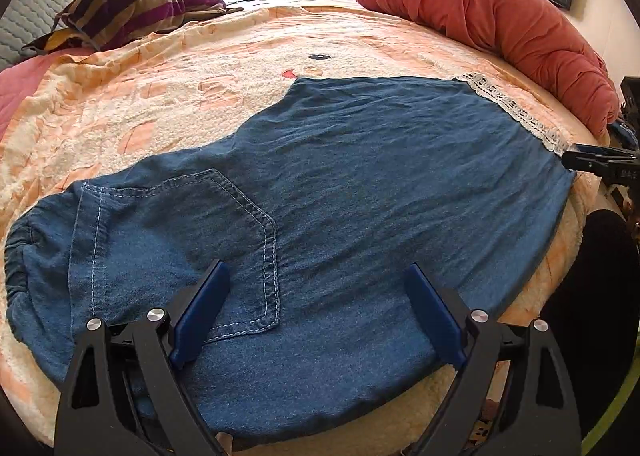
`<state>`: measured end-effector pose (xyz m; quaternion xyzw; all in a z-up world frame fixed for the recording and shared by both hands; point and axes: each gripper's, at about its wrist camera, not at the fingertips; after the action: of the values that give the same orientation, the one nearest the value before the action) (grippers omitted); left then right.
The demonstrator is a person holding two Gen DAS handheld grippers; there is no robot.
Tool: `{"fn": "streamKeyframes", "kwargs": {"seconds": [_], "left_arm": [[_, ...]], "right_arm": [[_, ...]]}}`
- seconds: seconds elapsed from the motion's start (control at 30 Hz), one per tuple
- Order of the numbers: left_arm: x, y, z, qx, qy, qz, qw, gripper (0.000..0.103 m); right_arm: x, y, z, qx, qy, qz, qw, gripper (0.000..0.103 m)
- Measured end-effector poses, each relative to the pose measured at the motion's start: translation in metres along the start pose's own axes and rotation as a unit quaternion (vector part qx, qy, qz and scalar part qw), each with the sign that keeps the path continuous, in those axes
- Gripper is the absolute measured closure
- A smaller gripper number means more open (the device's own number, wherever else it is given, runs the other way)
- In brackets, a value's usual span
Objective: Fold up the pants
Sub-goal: 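Move both tools toward the lace hem of the folded pants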
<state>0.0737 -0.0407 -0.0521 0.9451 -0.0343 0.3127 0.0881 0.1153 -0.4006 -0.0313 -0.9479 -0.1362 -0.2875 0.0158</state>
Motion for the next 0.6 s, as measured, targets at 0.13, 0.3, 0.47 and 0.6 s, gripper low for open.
{"fn": "streamKeyframes", "kwargs": {"seconds": [0.13, 0.3, 0.47, 0.6], "left_arm": [[0.001, -0.001, -0.002, -0.003, 0.003, -0.003, 1.0, 0.014], [0.009, -0.001, -0.028, -0.037, 0.031, -0.029, 0.9984, 0.01], [0.02, 0.009, -0.057, -0.047, 0.064, -0.024, 0.9965, 0.007], [0.038, 0.027, -0.065, -0.052, 0.071, -0.008, 0.9961, 0.005]], "right_arm": [[-0.012, 0.02, -0.017, 0.02, 0.028, 0.034, 0.999, 0.026], [-0.007, 0.011, -0.054, 0.02, 0.088, 0.011, 0.996, 0.019], [0.001, 0.01, -0.078, 0.003, 0.131, 0.009, 0.991, 0.013], [0.003, 0.01, -0.072, 0.013, 0.143, 0.026, 0.989, 0.012]]}}
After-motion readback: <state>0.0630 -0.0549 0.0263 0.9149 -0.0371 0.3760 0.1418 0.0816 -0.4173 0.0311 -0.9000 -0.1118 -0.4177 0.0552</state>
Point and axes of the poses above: each gripper's, at about its wrist camera, not at the fingertips, and z roughly the way its jaws point, y to its right, x to its top, and after that the axes turned 10 degrees about -z, right-handed
